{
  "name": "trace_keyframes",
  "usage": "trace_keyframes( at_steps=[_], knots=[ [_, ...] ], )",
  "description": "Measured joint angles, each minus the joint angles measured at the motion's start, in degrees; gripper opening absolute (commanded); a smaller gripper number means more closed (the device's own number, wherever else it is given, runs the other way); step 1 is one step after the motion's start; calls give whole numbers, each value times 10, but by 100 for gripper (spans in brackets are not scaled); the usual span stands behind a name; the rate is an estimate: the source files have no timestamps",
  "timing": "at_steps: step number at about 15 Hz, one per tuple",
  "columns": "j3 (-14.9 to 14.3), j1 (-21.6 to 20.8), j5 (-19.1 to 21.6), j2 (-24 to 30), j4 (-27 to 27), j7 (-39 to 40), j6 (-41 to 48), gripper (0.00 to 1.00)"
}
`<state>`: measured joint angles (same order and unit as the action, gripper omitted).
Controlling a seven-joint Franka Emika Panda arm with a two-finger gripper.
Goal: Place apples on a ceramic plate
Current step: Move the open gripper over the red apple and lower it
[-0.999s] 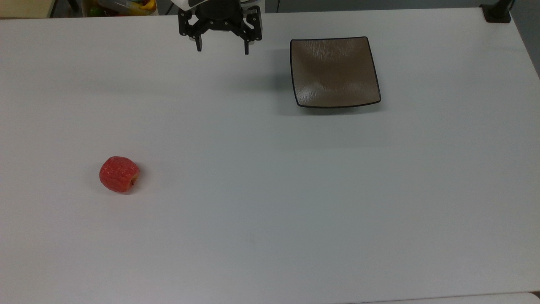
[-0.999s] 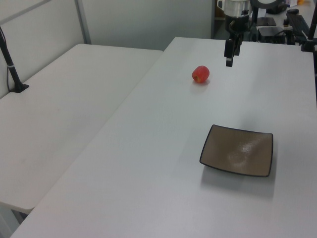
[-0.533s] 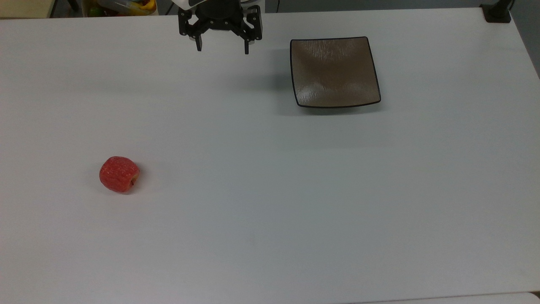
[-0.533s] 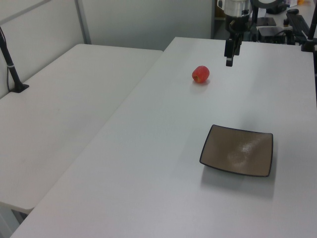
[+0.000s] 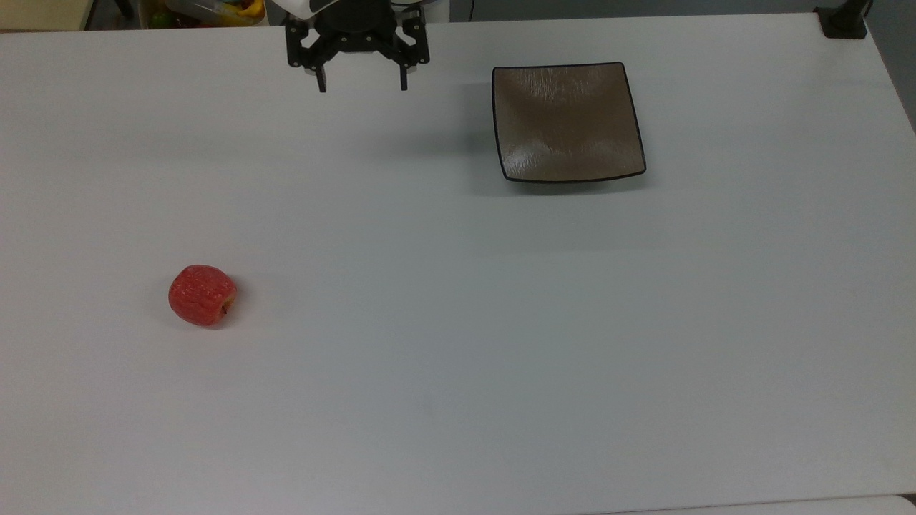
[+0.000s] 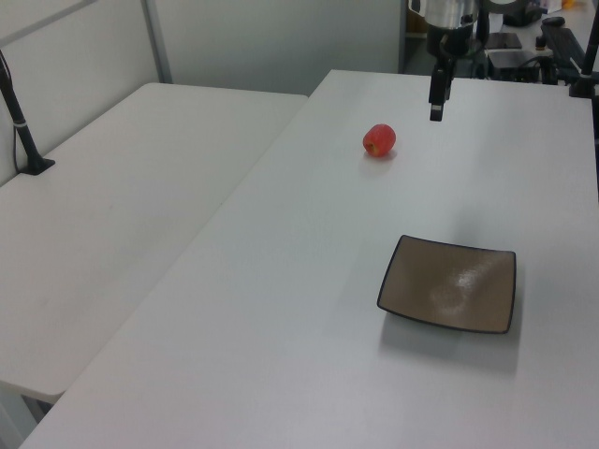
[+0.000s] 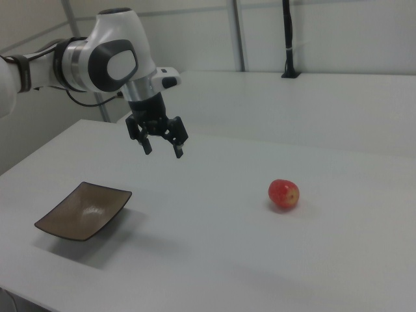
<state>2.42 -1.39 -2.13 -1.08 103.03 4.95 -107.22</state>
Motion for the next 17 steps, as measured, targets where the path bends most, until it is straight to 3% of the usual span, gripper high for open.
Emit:
trace_keyframes(
  at_steps=[7, 11, 13, 17],
  knots=[
    [-3, 76, -66, -82, 4, 218, -148, 100],
    [-4, 107, -73, -142, -43, 358, -161, 100],
    [-4, 113, -87, -165, -69, 388, -182, 100],
    [-4, 122, -161, -219, -81, 397, -279, 100]
  ],
)
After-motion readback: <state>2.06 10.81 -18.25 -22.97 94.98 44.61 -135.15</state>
